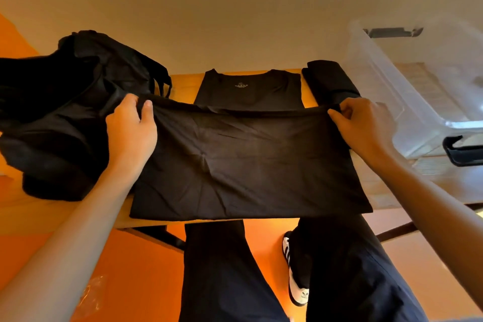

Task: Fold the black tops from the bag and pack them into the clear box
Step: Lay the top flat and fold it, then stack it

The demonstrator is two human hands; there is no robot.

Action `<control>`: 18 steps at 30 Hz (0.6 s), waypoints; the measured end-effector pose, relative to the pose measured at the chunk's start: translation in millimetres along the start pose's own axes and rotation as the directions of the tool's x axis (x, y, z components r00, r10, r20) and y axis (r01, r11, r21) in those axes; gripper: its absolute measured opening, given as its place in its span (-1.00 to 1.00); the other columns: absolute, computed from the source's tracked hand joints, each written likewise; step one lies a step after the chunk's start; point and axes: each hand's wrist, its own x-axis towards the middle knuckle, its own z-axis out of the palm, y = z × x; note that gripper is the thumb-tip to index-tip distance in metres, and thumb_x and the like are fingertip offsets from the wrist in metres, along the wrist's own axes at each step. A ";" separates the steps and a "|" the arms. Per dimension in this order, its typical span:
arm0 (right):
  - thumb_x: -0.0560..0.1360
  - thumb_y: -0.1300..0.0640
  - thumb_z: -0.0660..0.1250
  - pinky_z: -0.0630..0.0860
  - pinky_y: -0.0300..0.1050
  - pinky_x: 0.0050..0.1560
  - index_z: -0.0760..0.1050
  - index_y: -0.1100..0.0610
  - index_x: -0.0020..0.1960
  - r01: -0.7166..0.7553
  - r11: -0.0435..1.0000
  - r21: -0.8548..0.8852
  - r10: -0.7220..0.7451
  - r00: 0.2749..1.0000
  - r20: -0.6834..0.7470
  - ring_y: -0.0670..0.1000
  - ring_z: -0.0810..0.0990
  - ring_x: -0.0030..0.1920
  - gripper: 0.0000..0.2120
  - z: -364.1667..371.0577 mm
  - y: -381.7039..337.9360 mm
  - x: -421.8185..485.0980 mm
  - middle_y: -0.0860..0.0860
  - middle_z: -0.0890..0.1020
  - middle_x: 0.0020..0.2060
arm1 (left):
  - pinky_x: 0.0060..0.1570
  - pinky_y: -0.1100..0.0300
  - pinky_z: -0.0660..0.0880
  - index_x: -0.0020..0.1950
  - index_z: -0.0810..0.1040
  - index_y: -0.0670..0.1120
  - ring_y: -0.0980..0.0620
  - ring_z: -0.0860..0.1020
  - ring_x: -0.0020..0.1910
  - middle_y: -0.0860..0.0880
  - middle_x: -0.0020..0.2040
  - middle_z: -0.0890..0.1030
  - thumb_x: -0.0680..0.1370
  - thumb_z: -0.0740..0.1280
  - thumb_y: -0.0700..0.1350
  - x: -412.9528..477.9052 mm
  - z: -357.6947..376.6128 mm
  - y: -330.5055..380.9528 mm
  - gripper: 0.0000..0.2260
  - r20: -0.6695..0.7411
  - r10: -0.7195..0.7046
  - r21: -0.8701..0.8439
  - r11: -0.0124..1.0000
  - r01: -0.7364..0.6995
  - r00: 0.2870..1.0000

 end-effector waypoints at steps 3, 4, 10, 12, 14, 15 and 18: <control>0.59 -0.08 0.38 0.40 -0.10 -0.23 0.64 0.07 -0.13 0.016 0.996 -0.088 -0.017 1.000 -0.016 0.02 0.50 -0.26 -0.75 4.4 -4.0 6.7 -0.01 0.55 -0.31 | -0.13 0.08 0.28 -0.05 0.38 -0.19 -0.06 0.41 -0.10 -0.06 -0.19 0.43 0.73 0.18 -0.08 7.7 11.6 7.0 -0.77 0.055 -0.026 0.025 0.999 0.024 0.998; 0.59 -0.08 0.39 0.38 -0.09 -0.23 0.65 0.07 -0.12 0.018 0.994 -0.106 -0.021 0.999 -0.026 0.02 0.49 -0.24 -0.75 5.5 -4.9 9.0 -0.01 0.55 -0.27 | -0.13 0.06 0.29 -0.06 0.37 -0.19 -0.06 0.41 -0.11 -0.07 -0.18 0.43 0.73 0.18 -0.08 11.0 15.5 7.1 -0.77 0.072 -0.034 0.025 0.999 0.032 0.997; 0.57 -0.10 0.41 0.38 -0.06 -0.22 0.68 0.07 -0.05 0.017 0.986 -0.167 -0.021 0.999 -0.025 0.09 0.55 -0.17 -0.76 8.9 -2.0 23.4 0.01 0.57 -0.17 | -0.14 0.07 0.31 -0.05 0.40 -0.19 -0.08 0.45 -0.13 -0.12 -0.16 0.47 0.72 0.19 -0.09 21.8 22.0 4.2 -0.78 0.052 -0.038 0.070 0.997 0.034 0.998; 0.56 -0.10 0.43 0.38 -0.06 -0.20 0.68 0.08 -0.01 -0.005 0.985 -0.171 0.003 1.000 -0.012 0.11 0.56 -0.12 -0.76 10.3 -1.8 25.0 0.04 0.59 -0.13 | -0.14 0.13 0.32 0.01 0.43 -0.19 -0.01 0.42 -0.15 -0.09 -0.15 0.47 0.73 0.19 -0.10 21.1 23.5 5.5 -0.81 0.036 -0.031 0.081 0.996 0.028 0.999; 0.54 -0.07 0.46 0.39 -0.02 -0.13 0.67 0.08 0.09 -0.011 0.983 -0.183 0.015 1.000 0.018 0.16 0.54 0.03 -0.75 10.3 -3.6 24.3 0.08 0.60 -0.03 | -0.13 0.15 0.34 0.11 0.48 -0.23 0.00 0.46 -0.13 -0.09 -0.12 0.50 0.72 0.21 -0.10 20.0 26.2 5.3 -0.81 0.032 -0.003 0.094 0.996 0.000 0.999; 0.53 -0.04 0.48 0.40 0.02 -0.07 0.63 0.08 0.18 -0.003 0.979 -0.206 0.010 0.999 0.036 0.19 0.50 0.11 -0.71 9.3 -5.8 22.6 0.11 0.58 0.04 | -0.11 0.14 0.37 0.17 0.48 -0.26 -0.04 0.52 -0.08 -0.13 -0.06 0.54 0.71 0.24 -0.11 19.0 28.3 4.2 -0.79 0.036 0.013 0.094 0.995 -0.016 0.999; 0.54 -0.01 0.45 0.38 0.17 0.22 0.53 0.10 0.34 0.126 0.954 -0.272 -0.113 0.992 0.063 0.24 0.43 0.26 -0.59 6.4 -21.6 4.4 0.16 0.51 0.22 | 0.15 0.02 0.48 0.40 0.39 -0.26 -0.20 0.51 0.29 -0.23 0.35 0.46 0.66 0.33 -0.09 4.8 36.0 3.5 -0.62 0.081 0.104 0.135 0.984 -0.115 0.991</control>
